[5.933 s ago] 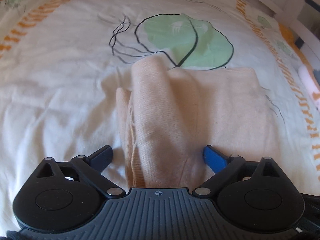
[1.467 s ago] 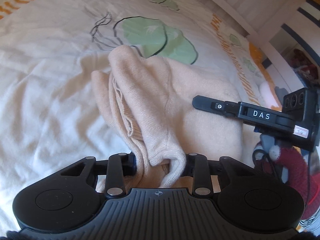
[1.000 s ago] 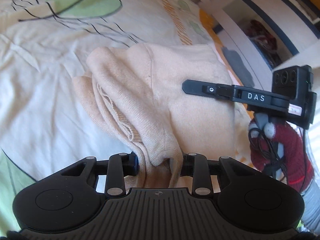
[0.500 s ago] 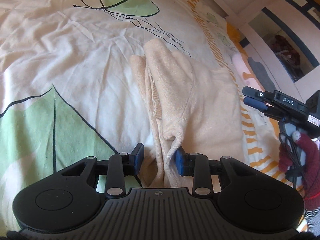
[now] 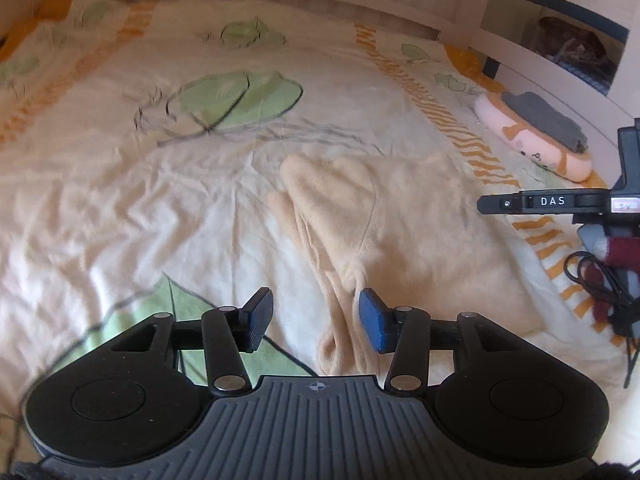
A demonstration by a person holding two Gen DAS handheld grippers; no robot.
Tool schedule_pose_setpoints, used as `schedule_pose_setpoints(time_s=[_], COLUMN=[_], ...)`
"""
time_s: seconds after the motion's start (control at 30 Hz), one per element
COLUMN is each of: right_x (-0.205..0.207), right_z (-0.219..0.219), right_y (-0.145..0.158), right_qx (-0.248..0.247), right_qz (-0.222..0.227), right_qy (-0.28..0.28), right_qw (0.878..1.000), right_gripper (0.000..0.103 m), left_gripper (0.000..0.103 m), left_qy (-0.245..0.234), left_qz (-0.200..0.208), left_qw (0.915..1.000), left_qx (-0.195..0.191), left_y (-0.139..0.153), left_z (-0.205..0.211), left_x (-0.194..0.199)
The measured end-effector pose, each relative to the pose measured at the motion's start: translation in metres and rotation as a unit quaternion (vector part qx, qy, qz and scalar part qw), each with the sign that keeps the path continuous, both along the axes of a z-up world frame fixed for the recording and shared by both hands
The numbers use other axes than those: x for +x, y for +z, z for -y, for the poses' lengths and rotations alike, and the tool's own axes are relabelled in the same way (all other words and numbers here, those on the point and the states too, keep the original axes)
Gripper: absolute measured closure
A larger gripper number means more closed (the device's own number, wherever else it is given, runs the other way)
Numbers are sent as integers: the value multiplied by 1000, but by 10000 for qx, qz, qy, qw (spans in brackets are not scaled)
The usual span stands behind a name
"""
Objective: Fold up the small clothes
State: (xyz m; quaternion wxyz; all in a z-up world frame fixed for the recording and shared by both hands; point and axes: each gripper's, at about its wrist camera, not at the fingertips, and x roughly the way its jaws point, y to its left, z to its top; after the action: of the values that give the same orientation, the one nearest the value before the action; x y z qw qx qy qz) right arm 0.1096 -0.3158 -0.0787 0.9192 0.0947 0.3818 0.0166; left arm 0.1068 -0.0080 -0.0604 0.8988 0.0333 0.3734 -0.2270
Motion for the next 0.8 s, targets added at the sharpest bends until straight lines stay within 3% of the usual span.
schedule_pose_setpoints(time_s=[0.07,0.2,0.3,0.5,0.67,0.73,0.8], right_x=[-3,1,2,3,9,9,7], right_z=[1,-4,-4,-3,-7,-10,-12], right_y=[3,3,4,3,-2,-1,2], right_qx=[103,-31,-13,15,125,124,98], right_qz=[72,106,100,53,-41,-42,17], right_qy=[-9,-15,-13,-36,56,93,113], right_qw=[9999,9999,9999,10000,9999,9999,9999], right_gripper=[26,23,13,3,0,0,0], left_gripper=[52,51,51,49,11,3,3], left_qy=[-93,-150,-154,77,341,403,463], left_qz=[379,580,526,196,93,-4,-132], left_qw=[9990,9974,9966,9940,9931,9934,9946], left_qx=[199,401,620,1077,1117,1073,919], left_y=[14,20,8,-33,-40,-39,-36], left_z=[11,43,66,84,77,71,64], left_x=[1,28,53,93,104,106,106])
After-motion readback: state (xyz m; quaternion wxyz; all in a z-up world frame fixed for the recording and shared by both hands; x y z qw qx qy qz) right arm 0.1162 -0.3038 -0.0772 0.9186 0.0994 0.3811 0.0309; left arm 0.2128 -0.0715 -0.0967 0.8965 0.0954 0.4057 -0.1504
